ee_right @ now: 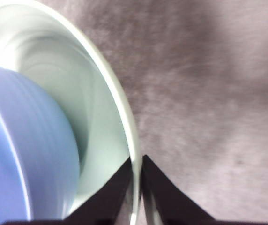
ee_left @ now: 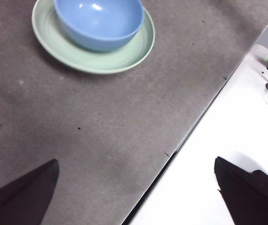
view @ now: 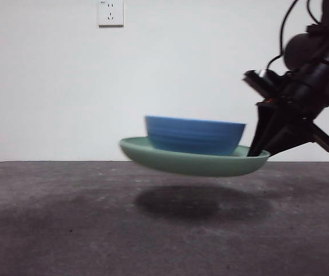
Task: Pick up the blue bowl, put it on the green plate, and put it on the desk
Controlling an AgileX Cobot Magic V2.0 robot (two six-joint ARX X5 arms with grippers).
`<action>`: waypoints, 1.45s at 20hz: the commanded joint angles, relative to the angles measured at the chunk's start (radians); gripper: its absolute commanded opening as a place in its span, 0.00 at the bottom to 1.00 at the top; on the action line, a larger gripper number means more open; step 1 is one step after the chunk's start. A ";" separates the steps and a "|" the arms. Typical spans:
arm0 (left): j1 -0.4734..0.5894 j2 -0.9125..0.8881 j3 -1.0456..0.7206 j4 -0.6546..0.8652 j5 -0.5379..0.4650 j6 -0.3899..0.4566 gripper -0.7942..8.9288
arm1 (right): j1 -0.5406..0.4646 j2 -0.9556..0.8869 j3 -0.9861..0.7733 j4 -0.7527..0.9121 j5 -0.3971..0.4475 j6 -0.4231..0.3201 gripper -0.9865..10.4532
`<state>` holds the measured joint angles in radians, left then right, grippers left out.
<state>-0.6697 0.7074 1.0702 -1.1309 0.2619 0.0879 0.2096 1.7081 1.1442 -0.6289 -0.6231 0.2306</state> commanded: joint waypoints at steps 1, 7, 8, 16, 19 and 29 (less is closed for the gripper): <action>-0.005 0.004 0.013 0.003 0.004 -0.003 0.63 | 0.068 0.008 0.019 0.027 0.060 0.082 0.09; -0.005 0.004 0.013 0.002 0.004 -0.002 0.63 | 0.198 0.054 0.019 0.150 0.101 0.195 0.09; -0.005 0.004 0.013 0.002 0.004 -0.002 0.63 | 0.208 0.072 0.019 0.166 0.109 0.208 0.09; -0.005 0.004 0.013 0.002 0.004 -0.002 0.63 | 0.218 0.164 0.019 0.217 0.109 0.249 0.10; -0.005 0.004 0.013 0.003 0.004 -0.002 0.63 | 0.220 0.164 0.019 0.218 0.128 0.257 0.34; -0.005 0.004 0.013 -0.006 0.004 -0.028 0.63 | 0.200 0.078 0.117 0.159 0.259 0.193 0.40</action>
<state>-0.6697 0.7074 1.0702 -1.1450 0.2619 0.0776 0.4068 1.7870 1.2373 -0.4770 -0.3691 0.4492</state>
